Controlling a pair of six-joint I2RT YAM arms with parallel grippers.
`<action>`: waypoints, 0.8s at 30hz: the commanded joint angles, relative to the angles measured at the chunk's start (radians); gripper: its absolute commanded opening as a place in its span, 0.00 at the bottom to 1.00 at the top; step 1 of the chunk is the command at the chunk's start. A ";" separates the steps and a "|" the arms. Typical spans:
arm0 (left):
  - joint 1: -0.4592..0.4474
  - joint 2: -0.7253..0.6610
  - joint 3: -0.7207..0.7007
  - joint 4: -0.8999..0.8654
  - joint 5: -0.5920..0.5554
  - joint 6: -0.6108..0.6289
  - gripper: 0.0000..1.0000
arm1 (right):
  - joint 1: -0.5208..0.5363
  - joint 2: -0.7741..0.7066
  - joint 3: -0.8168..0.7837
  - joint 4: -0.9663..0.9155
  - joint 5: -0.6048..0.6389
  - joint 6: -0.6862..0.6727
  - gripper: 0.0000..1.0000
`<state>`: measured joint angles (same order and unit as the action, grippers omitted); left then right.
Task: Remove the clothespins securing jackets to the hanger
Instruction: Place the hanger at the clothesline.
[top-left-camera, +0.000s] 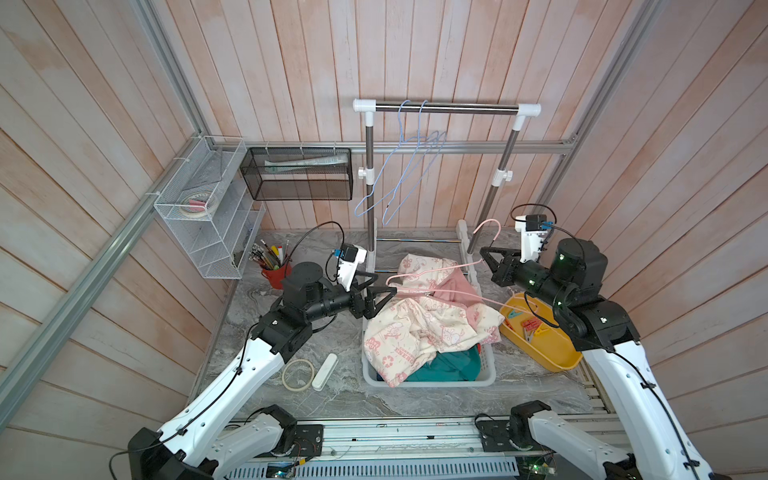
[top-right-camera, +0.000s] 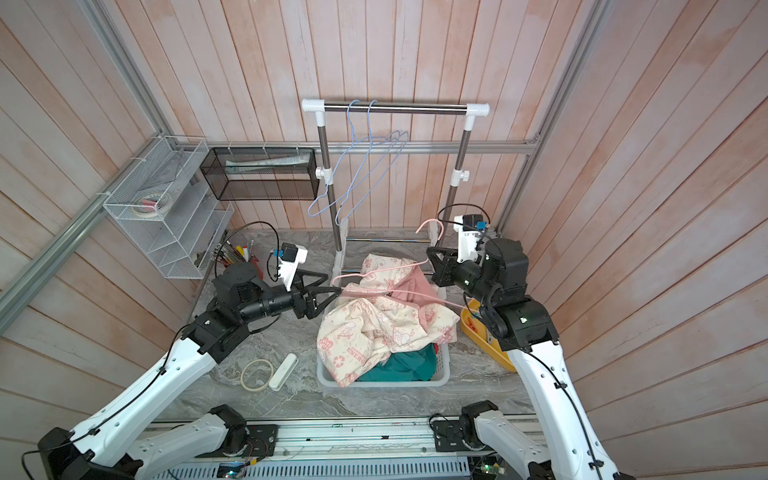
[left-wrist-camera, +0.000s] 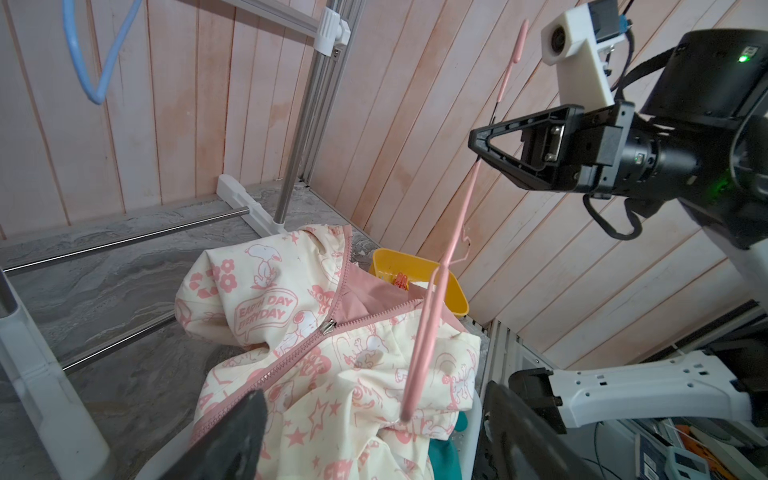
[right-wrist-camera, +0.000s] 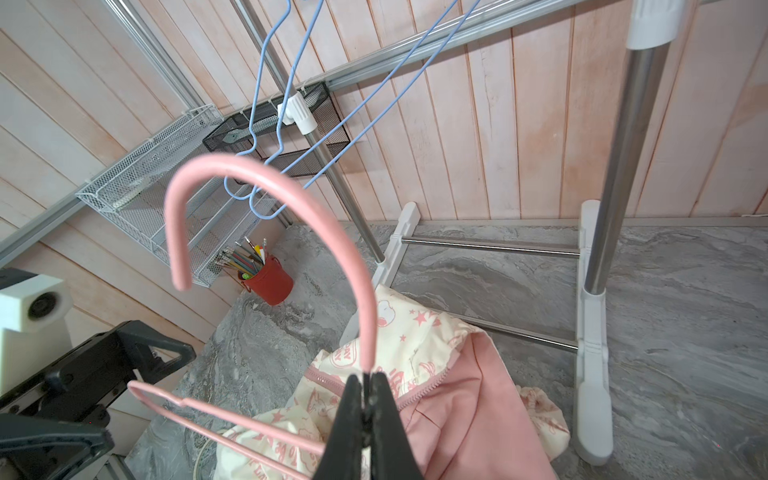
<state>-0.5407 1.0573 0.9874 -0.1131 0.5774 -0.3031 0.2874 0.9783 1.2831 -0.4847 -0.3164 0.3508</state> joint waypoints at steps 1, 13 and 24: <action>0.011 0.030 0.034 0.060 0.093 -0.037 0.77 | 0.013 0.005 -0.007 0.051 -0.010 -0.015 0.00; 0.074 0.031 0.001 0.189 0.134 -0.179 0.00 | 0.032 0.017 -0.020 0.086 -0.052 -0.047 0.00; 0.287 -0.097 -0.044 0.160 0.156 -0.364 0.00 | -0.159 -0.007 -0.088 0.249 -0.206 0.055 0.73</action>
<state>-0.2672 0.9989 0.9459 0.0307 0.7071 -0.6106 0.2123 0.9901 1.2404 -0.3241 -0.4053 0.3454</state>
